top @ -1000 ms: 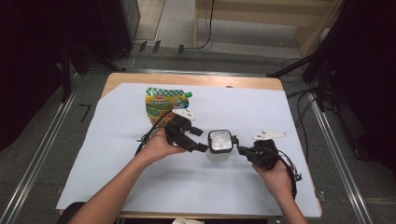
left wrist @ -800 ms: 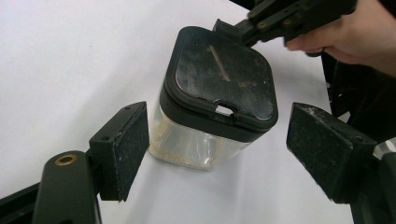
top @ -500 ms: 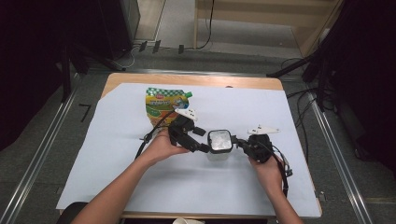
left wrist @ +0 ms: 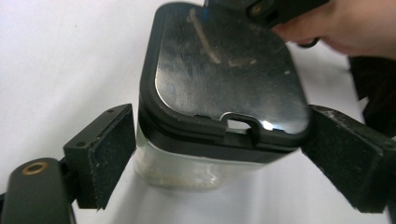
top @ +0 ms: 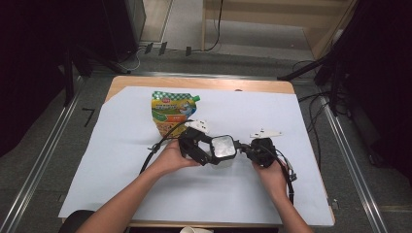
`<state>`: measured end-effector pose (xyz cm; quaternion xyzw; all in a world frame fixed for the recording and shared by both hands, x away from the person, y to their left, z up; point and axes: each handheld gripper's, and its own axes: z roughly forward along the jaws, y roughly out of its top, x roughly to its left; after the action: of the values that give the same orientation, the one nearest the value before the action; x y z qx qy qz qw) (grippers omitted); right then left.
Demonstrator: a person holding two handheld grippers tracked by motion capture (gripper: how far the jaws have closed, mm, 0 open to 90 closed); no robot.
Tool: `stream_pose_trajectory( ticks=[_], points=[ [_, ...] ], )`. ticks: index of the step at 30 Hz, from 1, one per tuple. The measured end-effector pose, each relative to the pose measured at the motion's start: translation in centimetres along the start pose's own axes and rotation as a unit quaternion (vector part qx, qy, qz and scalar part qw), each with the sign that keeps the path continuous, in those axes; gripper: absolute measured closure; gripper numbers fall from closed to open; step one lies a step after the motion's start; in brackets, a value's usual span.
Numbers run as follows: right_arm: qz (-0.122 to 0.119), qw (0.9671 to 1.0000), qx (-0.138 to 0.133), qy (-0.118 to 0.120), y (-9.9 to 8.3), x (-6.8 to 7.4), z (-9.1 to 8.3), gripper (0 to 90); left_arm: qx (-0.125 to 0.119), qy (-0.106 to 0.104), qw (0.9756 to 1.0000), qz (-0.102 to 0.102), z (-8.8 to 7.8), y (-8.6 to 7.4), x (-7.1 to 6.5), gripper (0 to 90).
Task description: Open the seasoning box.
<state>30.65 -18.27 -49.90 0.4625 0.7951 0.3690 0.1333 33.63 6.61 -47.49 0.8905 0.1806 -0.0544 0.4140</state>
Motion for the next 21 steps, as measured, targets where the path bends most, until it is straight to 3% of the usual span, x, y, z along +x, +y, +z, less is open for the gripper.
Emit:
stream_pose_trajectory(
  ticks=[8,11,21],
  points=[
    [-0.017,0.9998,0.003,-0.005,0.05,0.6,0.03,90.0,-0.005,0.013,0.9998,0.014,0.17,-0.12,-0.35,11.4],
    [-0.015,0.9999,0.004,-0.003,0.04,0.59,0.03,90.0,-0.009,0.025,0.9992,0.03,0.01,-0.03,-0.69,13.0],
    [-0.007,1.0,0.002,0.006,-0.03,0.6,0.06,90.0,-0.017,0.027,0.9989,0.033,-0.54,0.1,-0.73,15.1]
  ],
)
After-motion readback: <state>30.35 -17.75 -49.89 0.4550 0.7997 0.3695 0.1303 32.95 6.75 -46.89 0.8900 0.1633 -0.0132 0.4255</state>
